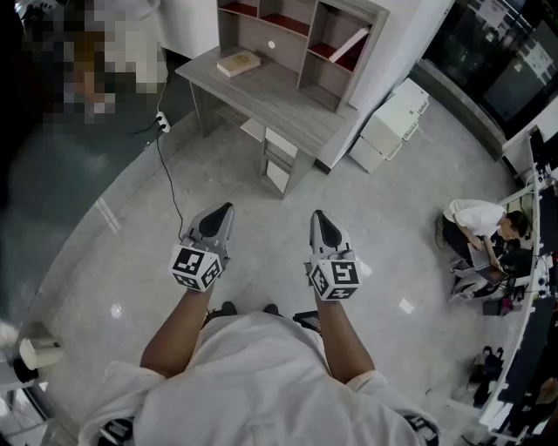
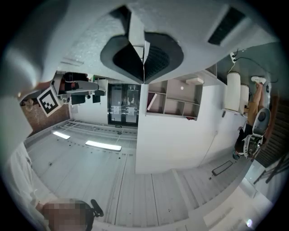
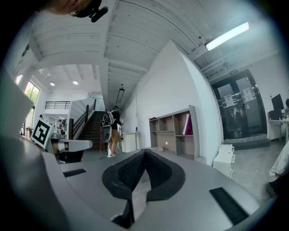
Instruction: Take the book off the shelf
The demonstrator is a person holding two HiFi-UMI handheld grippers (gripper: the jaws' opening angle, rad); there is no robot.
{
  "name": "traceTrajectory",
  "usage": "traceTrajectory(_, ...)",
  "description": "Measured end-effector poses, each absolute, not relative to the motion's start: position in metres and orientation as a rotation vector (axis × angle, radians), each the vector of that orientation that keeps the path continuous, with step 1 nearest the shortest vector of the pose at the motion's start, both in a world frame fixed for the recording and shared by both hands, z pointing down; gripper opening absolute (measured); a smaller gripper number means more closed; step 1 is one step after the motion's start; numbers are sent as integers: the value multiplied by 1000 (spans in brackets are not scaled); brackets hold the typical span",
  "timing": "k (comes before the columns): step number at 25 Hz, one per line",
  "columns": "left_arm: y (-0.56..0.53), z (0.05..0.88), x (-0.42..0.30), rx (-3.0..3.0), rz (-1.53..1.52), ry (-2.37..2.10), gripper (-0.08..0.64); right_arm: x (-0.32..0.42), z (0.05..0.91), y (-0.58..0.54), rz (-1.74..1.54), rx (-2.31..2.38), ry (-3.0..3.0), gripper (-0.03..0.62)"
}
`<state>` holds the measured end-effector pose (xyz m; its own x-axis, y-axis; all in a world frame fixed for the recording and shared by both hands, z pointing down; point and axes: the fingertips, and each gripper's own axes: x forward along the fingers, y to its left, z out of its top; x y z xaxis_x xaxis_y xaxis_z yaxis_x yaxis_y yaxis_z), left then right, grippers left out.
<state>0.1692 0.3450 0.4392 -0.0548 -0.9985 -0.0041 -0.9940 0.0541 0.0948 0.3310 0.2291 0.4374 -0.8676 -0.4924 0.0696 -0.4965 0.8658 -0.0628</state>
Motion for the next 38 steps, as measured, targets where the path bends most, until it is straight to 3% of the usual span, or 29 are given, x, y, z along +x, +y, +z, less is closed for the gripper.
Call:
traceTrajectory(21,277,448,182,2098,-89,-2210,17,312,451,182,156,507,-3061,15)
traceTrajectory(38,135,496,38,2095,-191,-2075,17,173,478,45,210,545,-2996,15)
